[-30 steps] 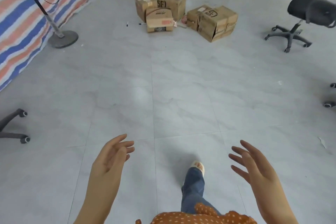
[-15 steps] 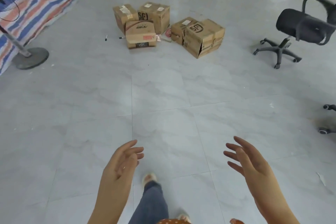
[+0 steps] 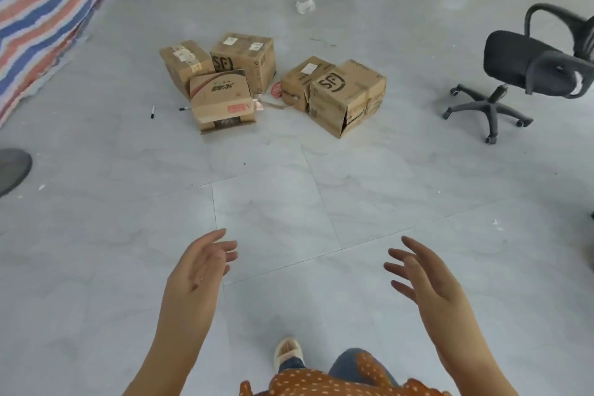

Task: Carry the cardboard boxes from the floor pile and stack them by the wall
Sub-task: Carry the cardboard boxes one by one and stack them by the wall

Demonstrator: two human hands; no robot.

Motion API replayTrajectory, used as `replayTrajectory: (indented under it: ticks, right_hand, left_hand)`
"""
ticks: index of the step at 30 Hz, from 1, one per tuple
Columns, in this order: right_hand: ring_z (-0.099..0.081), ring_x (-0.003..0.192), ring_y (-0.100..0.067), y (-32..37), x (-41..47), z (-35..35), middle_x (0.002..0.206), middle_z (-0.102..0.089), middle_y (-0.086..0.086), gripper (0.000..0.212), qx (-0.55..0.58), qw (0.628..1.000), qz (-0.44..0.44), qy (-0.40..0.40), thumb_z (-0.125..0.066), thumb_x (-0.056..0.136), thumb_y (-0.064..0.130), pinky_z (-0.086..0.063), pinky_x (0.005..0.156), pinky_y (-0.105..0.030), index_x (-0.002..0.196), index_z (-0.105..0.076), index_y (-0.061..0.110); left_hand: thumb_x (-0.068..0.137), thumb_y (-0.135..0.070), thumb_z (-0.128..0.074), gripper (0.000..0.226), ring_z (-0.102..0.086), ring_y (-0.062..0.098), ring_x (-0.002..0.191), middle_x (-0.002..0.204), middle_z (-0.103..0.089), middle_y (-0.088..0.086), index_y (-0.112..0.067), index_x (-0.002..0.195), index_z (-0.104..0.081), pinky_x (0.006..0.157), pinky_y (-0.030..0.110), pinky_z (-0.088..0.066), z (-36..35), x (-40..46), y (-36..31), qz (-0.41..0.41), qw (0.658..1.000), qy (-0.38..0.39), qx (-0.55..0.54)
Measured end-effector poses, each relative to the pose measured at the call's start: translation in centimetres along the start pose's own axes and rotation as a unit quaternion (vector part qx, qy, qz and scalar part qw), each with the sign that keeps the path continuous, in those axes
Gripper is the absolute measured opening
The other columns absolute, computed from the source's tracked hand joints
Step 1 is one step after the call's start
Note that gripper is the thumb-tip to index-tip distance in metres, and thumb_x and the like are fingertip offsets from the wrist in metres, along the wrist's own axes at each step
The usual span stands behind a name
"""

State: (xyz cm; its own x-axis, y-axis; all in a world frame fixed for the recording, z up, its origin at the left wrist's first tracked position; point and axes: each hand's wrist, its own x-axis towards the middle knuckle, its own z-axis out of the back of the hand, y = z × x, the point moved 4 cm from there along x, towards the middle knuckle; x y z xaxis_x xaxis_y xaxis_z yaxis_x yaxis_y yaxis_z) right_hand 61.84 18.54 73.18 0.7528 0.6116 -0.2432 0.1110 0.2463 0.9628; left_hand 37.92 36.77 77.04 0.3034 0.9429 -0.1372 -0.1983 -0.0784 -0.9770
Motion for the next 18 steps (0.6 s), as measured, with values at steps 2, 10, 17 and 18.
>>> replayTrajectory:
  ticks: [2, 10, 17, 18]
  right_hand:
    - [-0.068, 0.097, -0.005, 0.7, 3.4, -1.0, 0.106, -0.071, 0.013, 0.026, -0.001, 1.000, -0.008, -0.006, -0.045, 0.099, 0.022, -0.052, 0.081, -0.029, 0.116, -0.057, 0.037]
    - [-0.069, 0.091, -0.004, 1.7, 20.5, -1.6, 0.106, -0.068, 0.012, 0.025, -0.004, 0.999, -0.048, -0.015, -0.044, 0.099, 0.021, -0.057, 0.073, -0.023, 0.119, -0.056, 0.030]
    - [-0.069, 0.095, -0.005, 9.8, 39.8, 0.3, 0.107, -0.070, 0.011, 0.026, -0.018, 1.000, -0.002, -0.013, -0.044, 0.099, 0.024, -0.053, 0.085, -0.031, 0.119, -0.058, 0.033]
    - [-0.068, 0.096, -0.006, 10.6, 42.5, 0.7, 0.109, -0.069, 0.011, 0.027, -0.022, 1.000, 0.001, -0.015, -0.044, 0.100, 0.025, -0.053, 0.087, -0.032, 0.122, -0.057, 0.031]
  left_hand:
    - [0.096, -0.016, -0.046, 0.024, -0.067, 0.008, 0.094, 0.100, -0.071, -0.010, -0.028, 0.109, -0.062, 0.083, 0.030, -0.053, -1.1, 3.8, -0.6, 0.000, 1.000, 0.015, 0.018]
    - [0.097, -0.014, -0.045, 0.025, -0.067, 0.005, 0.092, 0.098, -0.071, -0.014, -0.029, 0.109, -0.062, 0.086, 0.031, -0.049, -8.0, 19.4, -1.9, 0.012, 0.999, 0.001, 0.043]
    - [0.096, -0.010, -0.046, 0.028, -0.068, 0.009, 0.093, 0.097, -0.072, -0.011, -0.031, 0.104, -0.063, 0.082, 0.031, -0.056, -19.0, 34.1, -6.4, -0.005, 1.000, -0.016, 0.019]
    - [0.096, -0.014, -0.046, 0.026, -0.067, 0.007, 0.093, 0.098, -0.071, -0.014, -0.033, 0.104, -0.062, 0.084, 0.031, -0.055, -20.6, 36.2, -6.8, -0.007, 1.000, -0.007, 0.028]
